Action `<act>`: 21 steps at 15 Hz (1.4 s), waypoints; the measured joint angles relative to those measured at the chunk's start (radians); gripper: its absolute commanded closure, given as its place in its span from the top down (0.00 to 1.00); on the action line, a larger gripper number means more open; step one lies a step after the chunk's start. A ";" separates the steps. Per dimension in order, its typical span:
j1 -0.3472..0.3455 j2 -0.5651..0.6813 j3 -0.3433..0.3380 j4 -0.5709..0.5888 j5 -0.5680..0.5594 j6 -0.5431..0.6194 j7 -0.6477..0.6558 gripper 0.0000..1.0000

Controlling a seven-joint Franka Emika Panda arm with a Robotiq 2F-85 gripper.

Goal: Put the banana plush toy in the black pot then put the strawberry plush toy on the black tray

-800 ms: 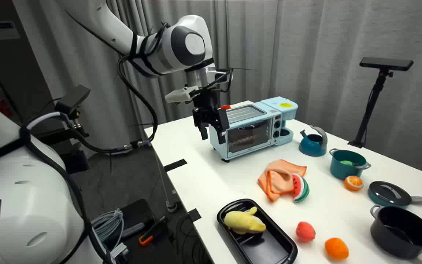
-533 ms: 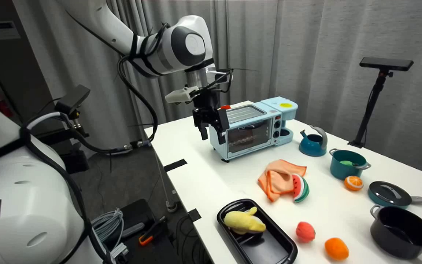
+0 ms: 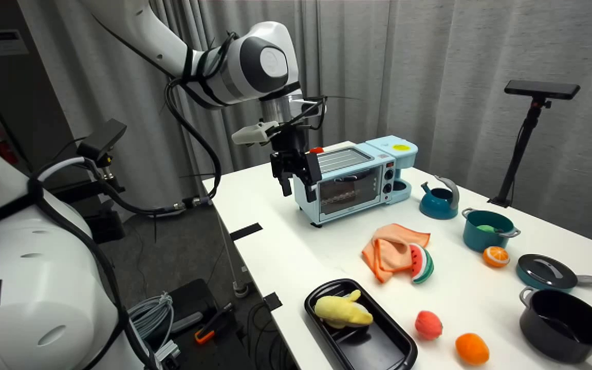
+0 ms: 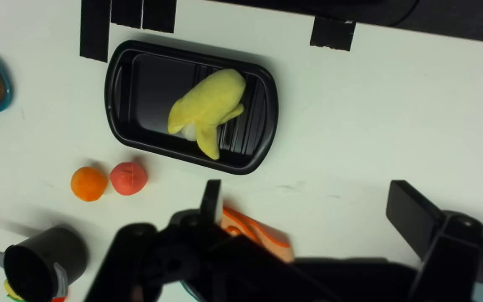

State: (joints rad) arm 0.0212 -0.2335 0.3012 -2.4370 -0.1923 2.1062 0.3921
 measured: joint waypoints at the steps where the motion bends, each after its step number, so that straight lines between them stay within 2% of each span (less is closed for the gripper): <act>1: 0.000 0.000 0.000 0.000 0.000 0.000 0.000 1.00; 15: 0.002 0.001 -0.003 0.000 0.000 0.000 0.000 1.00; 18: 0.010 0.013 -0.028 0.002 0.000 0.002 -0.006 1.00; 21: 0.009 0.051 -0.080 0.014 -0.008 0.010 -0.024 1.00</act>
State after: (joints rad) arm 0.0302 -0.1826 0.2217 -2.4234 -0.2007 2.1159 0.3682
